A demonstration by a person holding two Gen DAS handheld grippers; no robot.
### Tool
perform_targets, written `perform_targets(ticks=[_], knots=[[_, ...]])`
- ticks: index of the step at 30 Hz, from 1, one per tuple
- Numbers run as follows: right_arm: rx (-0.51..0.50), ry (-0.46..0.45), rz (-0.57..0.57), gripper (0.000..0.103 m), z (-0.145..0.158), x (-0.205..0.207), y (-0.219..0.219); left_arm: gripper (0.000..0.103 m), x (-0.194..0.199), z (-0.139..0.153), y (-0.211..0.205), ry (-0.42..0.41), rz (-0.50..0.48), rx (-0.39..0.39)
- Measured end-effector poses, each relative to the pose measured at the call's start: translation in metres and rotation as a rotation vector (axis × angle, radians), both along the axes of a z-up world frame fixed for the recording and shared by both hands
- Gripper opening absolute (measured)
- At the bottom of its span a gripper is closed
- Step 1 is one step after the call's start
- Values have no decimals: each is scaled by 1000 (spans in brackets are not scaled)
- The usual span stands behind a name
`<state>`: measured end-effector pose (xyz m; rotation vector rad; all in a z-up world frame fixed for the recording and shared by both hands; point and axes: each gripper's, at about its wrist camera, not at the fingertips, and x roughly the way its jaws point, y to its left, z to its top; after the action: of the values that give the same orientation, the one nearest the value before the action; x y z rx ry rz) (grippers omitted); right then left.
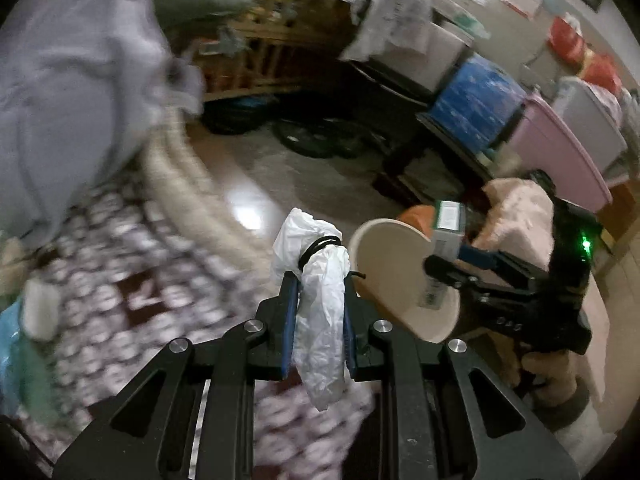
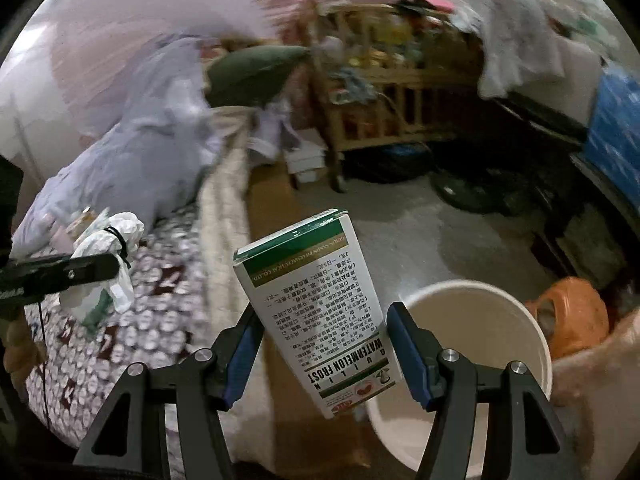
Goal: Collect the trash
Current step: 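Carry the box and tissue to the cream bucket and release both, then return both tools to the bed toward the plush bear and sponge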
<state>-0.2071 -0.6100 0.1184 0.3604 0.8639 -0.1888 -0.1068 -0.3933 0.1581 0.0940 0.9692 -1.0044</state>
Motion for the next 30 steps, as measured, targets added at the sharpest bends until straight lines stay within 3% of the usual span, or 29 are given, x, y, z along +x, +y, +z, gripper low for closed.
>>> perform_targets(ticks=[11,12,14,15,16,18,22,30], knots=[[39,79,-190,61,-41,-36,-63,20,-34,-25,-99,64,-147,-34],[40,84,-208,61,-44,-39,-68,24,-35,-28,-106,72,-154,-34],[40,86,-254,62,-48,-44,-78,41,-37,-35,-119,86,-165,-30],[40,88,-267,67,-49,-45,-80,56,-38,-37,-123,87,-163,-31],[42,85,-284,74,-49,-48,-84,62,-39,-38,-125,88,-161,-41],[46,70,-300,81,-48,-51,-86,62,-39,-42,-125,106,-168,-51],[23,92,-290,81,-50,-50,-81,62,-36,-47,-117,104,-139,-4],[-33,82,-255,81,-45,-38,-53,62,-23,-41,-63,-5,23,63]])
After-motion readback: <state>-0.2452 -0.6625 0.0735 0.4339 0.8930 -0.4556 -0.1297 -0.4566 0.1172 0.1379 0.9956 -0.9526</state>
